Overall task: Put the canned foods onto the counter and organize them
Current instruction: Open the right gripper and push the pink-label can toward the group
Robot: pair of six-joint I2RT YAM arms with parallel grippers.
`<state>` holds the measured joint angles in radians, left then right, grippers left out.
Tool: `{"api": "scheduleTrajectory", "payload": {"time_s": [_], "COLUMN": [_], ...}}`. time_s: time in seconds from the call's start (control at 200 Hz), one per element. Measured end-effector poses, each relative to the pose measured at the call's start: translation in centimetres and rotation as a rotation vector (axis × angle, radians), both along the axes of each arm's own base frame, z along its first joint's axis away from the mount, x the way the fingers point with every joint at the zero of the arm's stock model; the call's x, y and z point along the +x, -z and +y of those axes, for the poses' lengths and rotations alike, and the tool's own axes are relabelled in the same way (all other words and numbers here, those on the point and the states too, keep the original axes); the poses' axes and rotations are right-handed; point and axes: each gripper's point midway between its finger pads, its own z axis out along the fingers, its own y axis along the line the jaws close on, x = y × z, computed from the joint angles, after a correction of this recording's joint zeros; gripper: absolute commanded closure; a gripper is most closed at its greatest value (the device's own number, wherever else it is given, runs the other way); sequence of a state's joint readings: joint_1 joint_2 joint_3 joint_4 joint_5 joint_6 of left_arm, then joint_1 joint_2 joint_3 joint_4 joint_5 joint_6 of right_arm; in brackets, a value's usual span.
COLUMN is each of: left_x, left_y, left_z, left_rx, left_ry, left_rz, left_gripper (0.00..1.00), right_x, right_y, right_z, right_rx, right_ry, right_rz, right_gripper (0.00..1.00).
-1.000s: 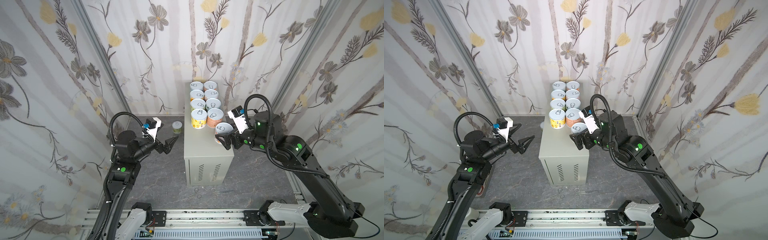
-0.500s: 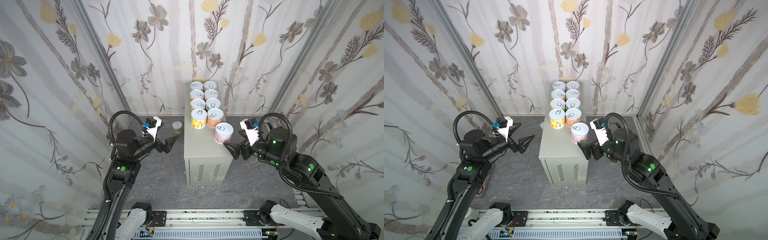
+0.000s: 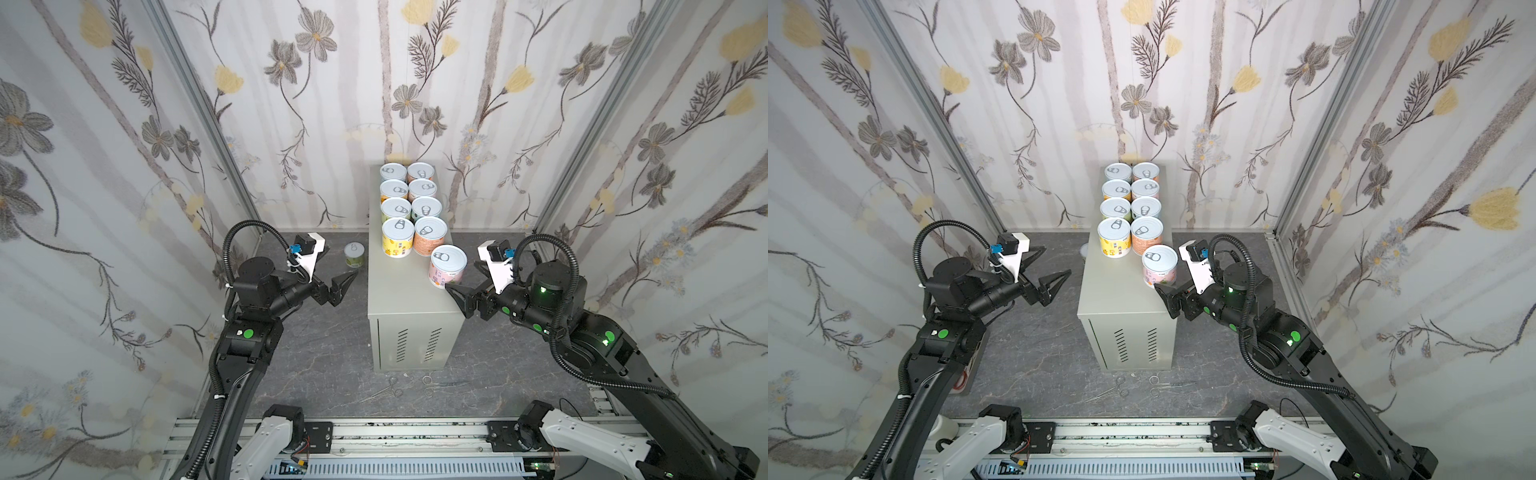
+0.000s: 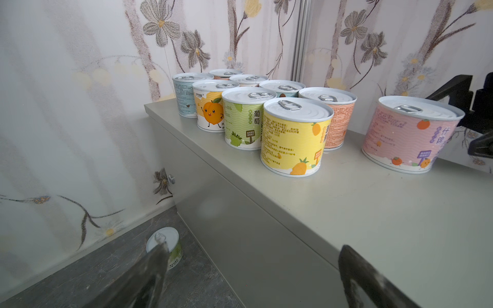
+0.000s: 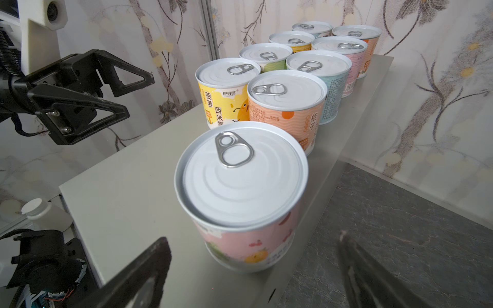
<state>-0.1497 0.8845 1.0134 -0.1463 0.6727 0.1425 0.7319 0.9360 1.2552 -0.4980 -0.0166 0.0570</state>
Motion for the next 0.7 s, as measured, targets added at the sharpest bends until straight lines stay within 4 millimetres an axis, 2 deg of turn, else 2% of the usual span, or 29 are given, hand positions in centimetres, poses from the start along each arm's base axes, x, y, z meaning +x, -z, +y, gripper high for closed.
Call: {"api": "scheduleTrajectory", "payload": {"time_s": [0.34,0.699], "left_x": [0.4,0.7], "left_y": [0.4,0.8], "left_z": [0.1,0.1], "left_rx": [0.012,0.016], "left_ry": [-0.010,-0.011], "left_rz": [0.007,0.018], "left_gripper": [0.00,0.00], "right_x": [1.4,2.0], "right_y": [1.0,1.1], "right_z": [1.2,1.8], "right_rx": [-0.040,-0.042], "right_ry": [-0.009,-0.016], "right_rz": [-0.008,-0.027], "right_gripper": [0.15,0.21]}}
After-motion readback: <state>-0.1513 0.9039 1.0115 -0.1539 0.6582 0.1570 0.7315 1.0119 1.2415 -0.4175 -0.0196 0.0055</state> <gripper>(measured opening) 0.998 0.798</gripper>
